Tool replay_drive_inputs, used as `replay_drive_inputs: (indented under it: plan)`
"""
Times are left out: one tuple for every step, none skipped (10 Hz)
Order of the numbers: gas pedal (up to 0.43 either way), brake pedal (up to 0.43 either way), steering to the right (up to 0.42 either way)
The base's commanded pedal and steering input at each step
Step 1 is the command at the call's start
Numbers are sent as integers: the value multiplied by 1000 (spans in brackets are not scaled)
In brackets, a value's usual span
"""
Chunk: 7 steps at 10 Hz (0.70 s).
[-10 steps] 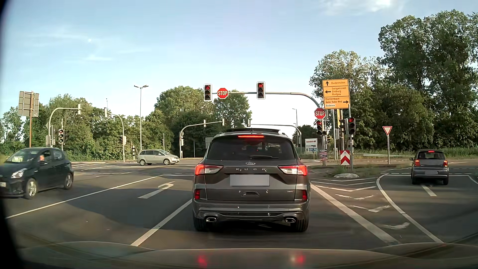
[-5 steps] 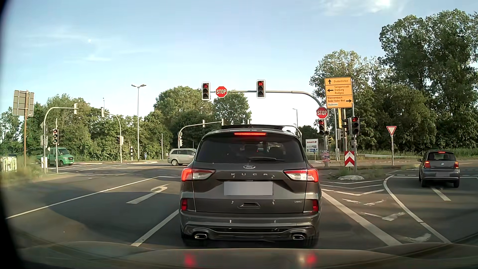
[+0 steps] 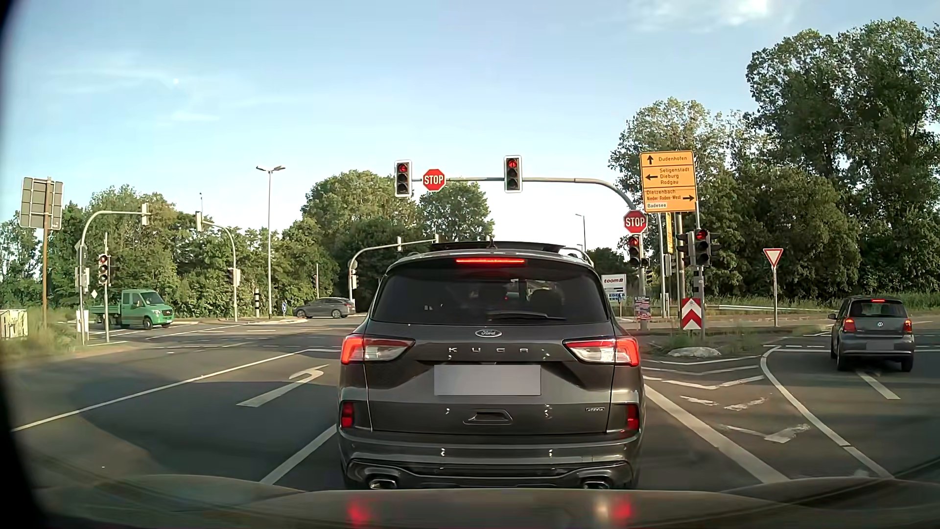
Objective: Follow the waypoints while adhering to traffic rules and regulations
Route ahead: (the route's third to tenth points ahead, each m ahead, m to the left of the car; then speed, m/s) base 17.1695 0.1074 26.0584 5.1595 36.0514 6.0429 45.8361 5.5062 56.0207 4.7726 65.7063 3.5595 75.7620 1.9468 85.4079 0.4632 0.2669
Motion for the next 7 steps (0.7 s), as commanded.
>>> replay_drive_inputs:
  plan:
    - [0, 293, 6]
    - [0, 280, 6]
    - [0, 280, 6]
    - [0, 280, 6]
    - [0, 280, 6]
    - [0, 293, 5]
    - [0, 299, 4]
